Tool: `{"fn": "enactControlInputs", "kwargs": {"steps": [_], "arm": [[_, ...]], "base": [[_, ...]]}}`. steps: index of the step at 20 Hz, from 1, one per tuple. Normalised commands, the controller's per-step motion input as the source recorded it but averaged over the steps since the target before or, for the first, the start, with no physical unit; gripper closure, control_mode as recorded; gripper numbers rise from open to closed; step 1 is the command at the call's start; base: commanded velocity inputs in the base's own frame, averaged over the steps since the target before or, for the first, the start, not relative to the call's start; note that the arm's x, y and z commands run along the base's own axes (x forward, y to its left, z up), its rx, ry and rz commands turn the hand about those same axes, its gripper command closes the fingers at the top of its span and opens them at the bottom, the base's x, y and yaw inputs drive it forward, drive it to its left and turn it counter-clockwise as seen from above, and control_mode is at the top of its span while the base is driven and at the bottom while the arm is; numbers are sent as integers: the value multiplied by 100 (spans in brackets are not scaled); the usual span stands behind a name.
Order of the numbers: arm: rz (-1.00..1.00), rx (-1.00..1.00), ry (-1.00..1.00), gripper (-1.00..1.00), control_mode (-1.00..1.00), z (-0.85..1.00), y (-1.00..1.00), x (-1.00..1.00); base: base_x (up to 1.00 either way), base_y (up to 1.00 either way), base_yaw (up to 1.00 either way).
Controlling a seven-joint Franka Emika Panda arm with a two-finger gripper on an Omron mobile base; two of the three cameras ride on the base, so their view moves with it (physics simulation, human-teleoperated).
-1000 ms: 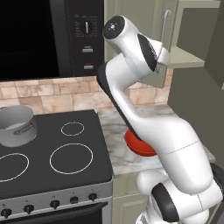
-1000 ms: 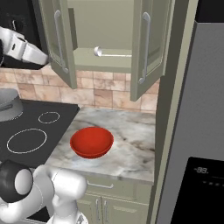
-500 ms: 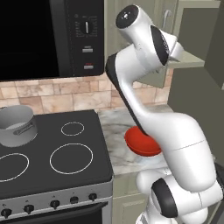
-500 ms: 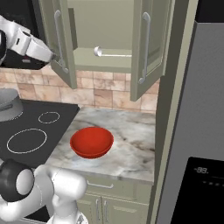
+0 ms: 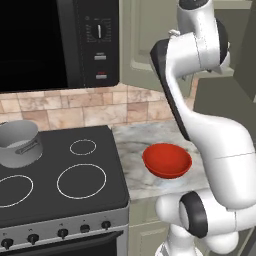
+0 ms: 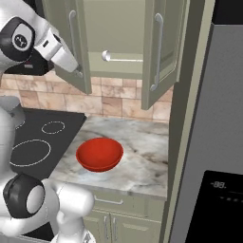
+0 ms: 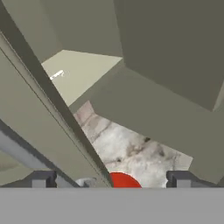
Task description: Open the cabinet and move the ladle to the pot. Then close the cabinet.
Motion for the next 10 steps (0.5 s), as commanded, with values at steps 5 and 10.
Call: {"fn": "enactControlInputs", "kwargs": {"steps": [5, 10], "arm": [[0, 24, -11, -100, -100, -1, -26, -8], [0, 13, -19, -100, -100, 0, -19, -56]], "base": [[0, 0, 0], [0, 0, 0]]}}
